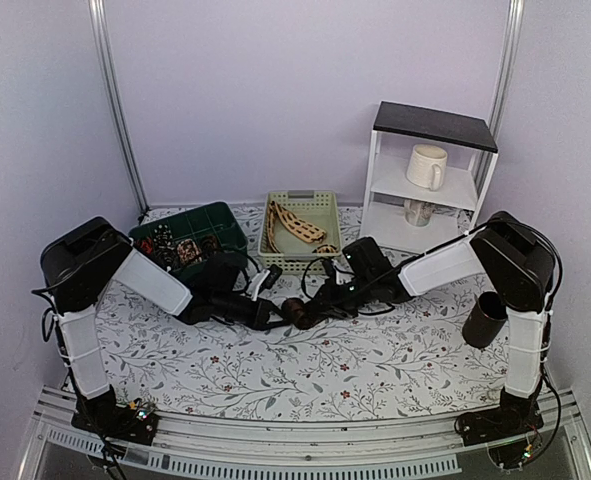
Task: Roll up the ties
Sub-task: Roll the tie at the center of the board.
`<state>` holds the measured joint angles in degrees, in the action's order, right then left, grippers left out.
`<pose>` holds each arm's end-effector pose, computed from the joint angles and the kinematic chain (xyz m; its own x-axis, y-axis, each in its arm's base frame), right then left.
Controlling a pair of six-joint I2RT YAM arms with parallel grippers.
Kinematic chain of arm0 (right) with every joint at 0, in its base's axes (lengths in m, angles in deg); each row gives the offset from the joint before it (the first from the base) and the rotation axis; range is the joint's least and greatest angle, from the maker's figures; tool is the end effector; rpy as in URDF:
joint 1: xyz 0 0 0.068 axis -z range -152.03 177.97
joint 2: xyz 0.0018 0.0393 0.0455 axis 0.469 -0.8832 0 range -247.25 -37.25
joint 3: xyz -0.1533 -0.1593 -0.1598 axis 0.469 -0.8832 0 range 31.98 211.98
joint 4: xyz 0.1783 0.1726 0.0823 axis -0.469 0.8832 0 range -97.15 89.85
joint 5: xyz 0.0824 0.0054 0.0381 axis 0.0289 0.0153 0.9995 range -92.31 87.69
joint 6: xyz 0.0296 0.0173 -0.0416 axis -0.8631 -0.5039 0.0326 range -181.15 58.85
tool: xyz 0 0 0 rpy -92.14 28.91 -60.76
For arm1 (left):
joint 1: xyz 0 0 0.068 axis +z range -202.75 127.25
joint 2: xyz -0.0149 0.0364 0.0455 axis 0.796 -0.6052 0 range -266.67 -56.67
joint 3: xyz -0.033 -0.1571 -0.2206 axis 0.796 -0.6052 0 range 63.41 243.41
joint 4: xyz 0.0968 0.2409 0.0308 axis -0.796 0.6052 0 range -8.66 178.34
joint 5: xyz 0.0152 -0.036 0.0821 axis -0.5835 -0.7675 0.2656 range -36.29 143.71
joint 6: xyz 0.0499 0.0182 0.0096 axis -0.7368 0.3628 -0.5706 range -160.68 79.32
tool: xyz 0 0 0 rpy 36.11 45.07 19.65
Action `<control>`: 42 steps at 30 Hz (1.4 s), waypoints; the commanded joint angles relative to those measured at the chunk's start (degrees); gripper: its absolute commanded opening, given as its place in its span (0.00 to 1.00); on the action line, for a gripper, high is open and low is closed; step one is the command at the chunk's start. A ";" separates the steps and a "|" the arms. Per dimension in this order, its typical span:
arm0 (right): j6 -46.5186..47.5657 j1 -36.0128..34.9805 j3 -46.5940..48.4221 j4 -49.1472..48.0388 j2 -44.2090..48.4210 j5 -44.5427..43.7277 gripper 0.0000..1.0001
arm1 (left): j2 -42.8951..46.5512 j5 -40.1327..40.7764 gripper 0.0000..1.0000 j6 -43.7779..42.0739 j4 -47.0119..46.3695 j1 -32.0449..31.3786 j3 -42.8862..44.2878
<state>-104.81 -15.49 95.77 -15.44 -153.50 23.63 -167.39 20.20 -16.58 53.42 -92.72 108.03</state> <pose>0.2867 0.2932 0.1188 -0.9501 -0.0450 -0.3086 -0.2631 0.6469 0.7158 0.2548 -0.2393 0.0966 -0.7870 0.2154 -0.5782 0.5991 0.4910 -0.6325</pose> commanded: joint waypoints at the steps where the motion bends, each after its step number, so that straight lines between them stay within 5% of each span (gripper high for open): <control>1: 0.83 0.22 0.19 0.40 -3.22 1.66 0.20 | 0.79 -1.29 0.00 0.34 1.08 0.00 2.61; 25: -10.77 -8.66 3.22 -2.42 -6.09 5.52 0.21 | 17.22 1.21 0.00 7.07 -17.10 0.73 -23.70; 34: -10.06 -8.60 5.60 1.17 -6.23 4.15 0.21 | 15.93 -1.83 0.00 7.75 -20.57 1.15 -23.34; 42: -6.72 -7.50 6.31 4.11 -5.12 2.51 0.21 | 15.45 -0.70 0.00 4.67 -12.59 1.78 -17.82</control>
<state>-113.84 -23.60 101.10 -14.17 -157.33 27.28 -151.32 18.97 -9.37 37.31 -91.76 86.70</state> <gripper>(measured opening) 0.209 0.002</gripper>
